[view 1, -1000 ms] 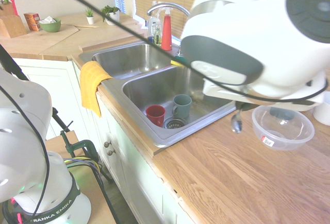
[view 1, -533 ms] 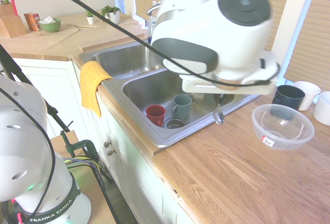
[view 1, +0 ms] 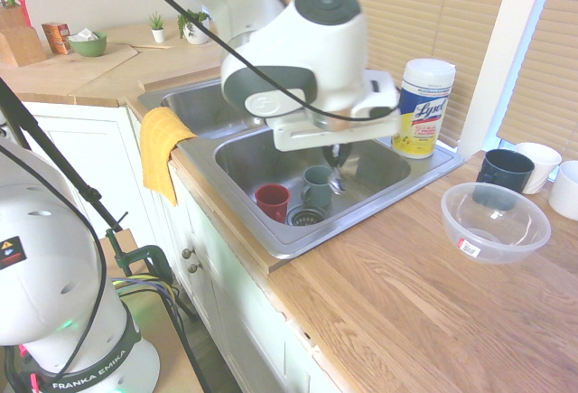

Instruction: Put the spoon into the sink

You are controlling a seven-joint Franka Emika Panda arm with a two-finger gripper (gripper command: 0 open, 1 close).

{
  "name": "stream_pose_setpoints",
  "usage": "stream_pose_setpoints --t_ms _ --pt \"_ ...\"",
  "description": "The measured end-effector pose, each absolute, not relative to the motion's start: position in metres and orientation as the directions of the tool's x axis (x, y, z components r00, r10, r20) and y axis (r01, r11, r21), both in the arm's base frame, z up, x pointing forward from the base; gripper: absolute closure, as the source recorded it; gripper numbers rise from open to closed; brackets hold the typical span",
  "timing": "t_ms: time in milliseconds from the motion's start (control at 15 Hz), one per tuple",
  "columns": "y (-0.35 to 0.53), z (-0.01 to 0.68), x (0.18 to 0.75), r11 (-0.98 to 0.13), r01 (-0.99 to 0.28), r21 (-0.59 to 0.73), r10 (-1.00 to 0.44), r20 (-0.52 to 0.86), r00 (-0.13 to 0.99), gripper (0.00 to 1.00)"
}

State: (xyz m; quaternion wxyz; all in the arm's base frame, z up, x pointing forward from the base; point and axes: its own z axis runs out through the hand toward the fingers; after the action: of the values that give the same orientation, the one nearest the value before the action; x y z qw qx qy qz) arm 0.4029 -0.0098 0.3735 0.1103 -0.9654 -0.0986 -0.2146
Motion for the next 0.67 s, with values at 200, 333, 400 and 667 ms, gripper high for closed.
stream_pose_setpoints --t_ms 200,333,400,667 --pt "0.03 0.357 0.409 -0.96 0.23 -0.157 0.152 0.396 0.905 1.0" --pt "0.037 0.333 0.422 -0.969 0.198 -0.15 0.137 0.339 0.931 1.0" --pt "0.038 0.319 0.431 -0.972 0.184 -0.147 0.131 0.312 0.941 1.0" --pt "0.044 0.264 0.457 -0.981 0.163 -0.107 0.132 0.247 0.96 1.0"
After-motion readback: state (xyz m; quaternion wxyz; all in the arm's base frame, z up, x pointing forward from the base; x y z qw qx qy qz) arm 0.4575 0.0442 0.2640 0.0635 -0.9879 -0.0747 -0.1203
